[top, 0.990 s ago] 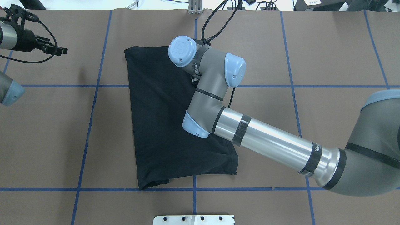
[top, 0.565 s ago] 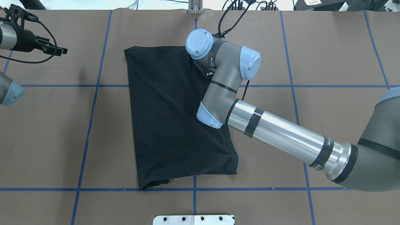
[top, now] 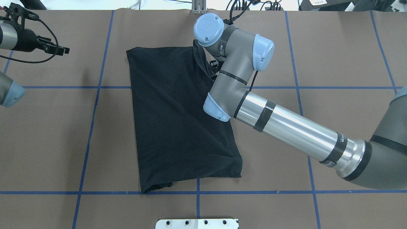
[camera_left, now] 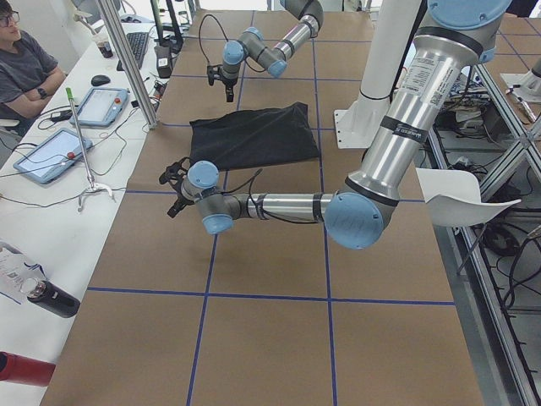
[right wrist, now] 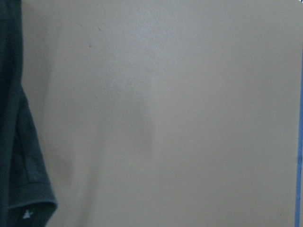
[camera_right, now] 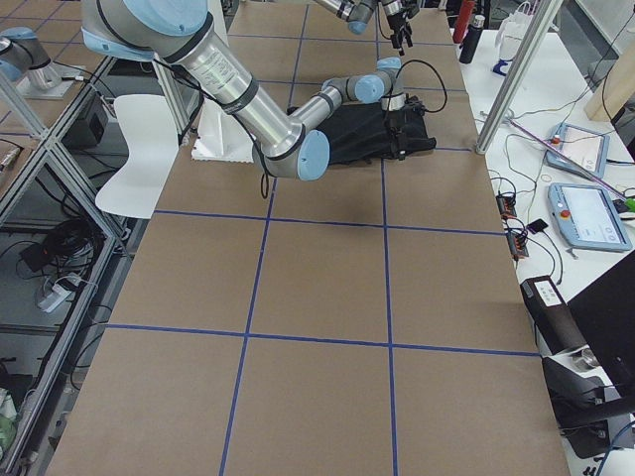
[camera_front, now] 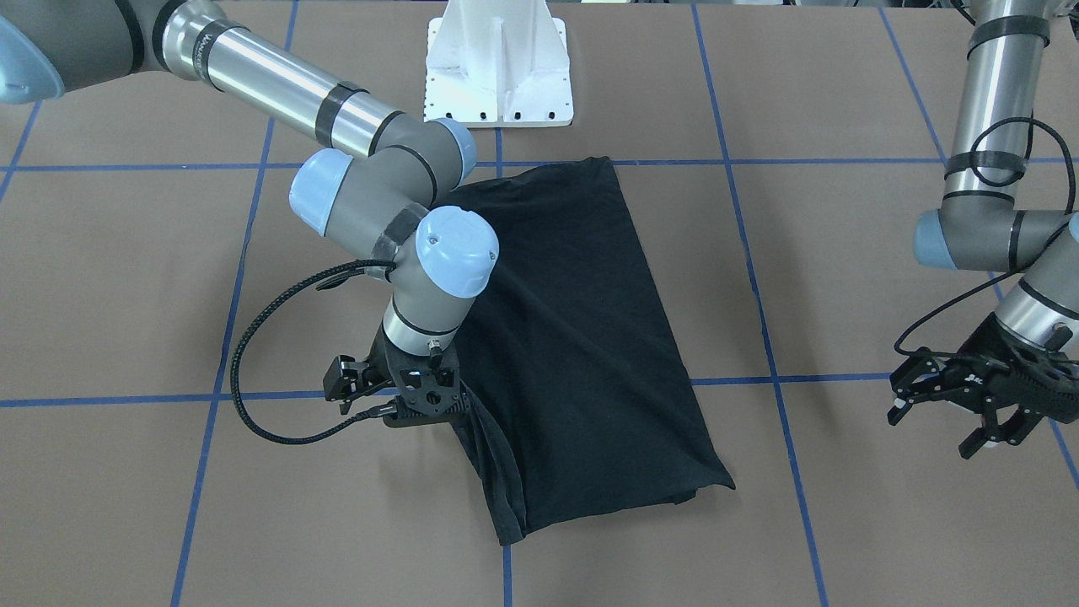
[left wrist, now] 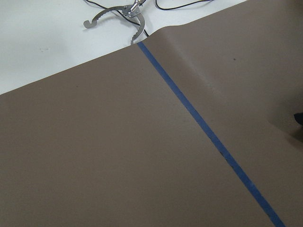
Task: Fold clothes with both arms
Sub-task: 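Sweep the right gripper along the shirt's far edge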
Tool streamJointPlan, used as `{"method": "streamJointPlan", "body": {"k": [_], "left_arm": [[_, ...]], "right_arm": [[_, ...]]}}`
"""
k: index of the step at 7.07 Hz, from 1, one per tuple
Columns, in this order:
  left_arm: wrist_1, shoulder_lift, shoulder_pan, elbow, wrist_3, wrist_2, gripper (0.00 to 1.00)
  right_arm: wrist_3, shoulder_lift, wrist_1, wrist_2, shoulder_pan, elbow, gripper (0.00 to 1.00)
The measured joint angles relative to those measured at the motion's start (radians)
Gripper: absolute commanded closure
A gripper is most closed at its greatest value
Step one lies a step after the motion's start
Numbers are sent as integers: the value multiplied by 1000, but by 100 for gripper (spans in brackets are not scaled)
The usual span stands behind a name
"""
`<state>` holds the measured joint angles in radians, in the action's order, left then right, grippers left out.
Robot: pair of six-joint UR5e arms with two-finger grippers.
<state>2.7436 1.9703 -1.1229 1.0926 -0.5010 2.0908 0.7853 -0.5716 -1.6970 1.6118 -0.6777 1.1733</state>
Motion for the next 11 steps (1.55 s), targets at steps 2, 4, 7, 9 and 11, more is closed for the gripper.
{"method": "streamJointPlan", "body": {"k": [2,4,7,9,11], "left_arm": [[1,1,0,1,-10,0,0],[1,1,0,-1,-11,0,0],[1,-2,0,-2,-11,0,0],[2,-5,0,-1,-11,1,0],[3,-6,0,0,-10,1,0]], "right_arm": [[63,63,89,-2,2,-85,1],[121,142,165,-15,14,-218,1],[178,187,257,-87,63,-335,2],[197,189,262,-117,85,-363,2],[196,190,261,-134,87,-384,2]]}}
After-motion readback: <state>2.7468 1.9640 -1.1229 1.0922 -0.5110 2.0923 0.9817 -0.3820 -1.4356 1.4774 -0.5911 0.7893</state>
